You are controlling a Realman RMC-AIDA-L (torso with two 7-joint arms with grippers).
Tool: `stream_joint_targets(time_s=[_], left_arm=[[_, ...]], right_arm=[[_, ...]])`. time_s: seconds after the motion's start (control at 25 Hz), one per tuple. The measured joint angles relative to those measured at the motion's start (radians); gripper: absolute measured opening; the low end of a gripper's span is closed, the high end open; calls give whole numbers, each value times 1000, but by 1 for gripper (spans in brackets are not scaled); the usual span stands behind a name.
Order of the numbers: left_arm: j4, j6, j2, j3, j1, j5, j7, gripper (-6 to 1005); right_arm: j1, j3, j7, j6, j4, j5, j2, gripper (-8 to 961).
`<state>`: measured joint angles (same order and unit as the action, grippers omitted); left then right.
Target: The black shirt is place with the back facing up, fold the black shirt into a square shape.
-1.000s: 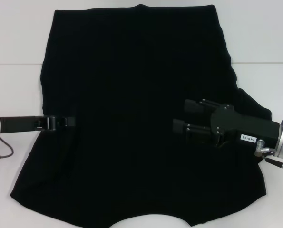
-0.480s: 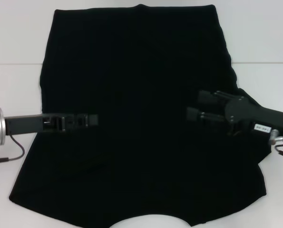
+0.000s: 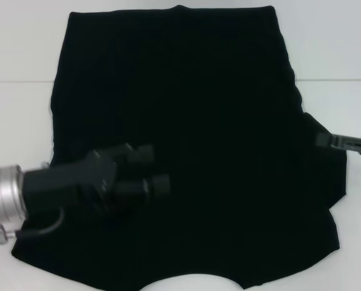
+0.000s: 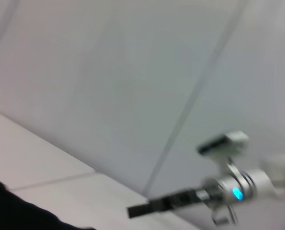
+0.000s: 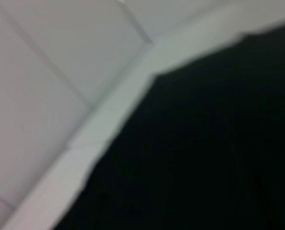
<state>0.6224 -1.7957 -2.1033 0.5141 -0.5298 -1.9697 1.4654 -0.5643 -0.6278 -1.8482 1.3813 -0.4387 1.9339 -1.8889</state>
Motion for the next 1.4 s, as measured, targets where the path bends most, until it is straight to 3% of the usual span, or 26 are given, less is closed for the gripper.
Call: stream_joint_targets(time_s=[0.12,0.48,0.64,0.84,1.16,1.4], left_arm=[[1,-2,-12,75,6,0,-77,787],[8,18,-31,200,4,-69,-217,934],[13,41,-32,220,-8,-119,-205,933],[13,38,-32,221,-11,-128,-203,933],[13,33,-32,234,-13,-153,-203,931],[14,33,-30,234,-16,-153,-203,930]], right_arm=[[11,3,-146,-13,-53,101,20,854],[14,6,-412,-30,-180,312,34,852],[-10,6,-457,-63,-181,373,36,853],[-44,-1,-468,-114,-170,422,20,853],[-103,-18,-449,-229,-122,469,-30,851],[-118,-28,-447,-267,-96,470,-40,811]])
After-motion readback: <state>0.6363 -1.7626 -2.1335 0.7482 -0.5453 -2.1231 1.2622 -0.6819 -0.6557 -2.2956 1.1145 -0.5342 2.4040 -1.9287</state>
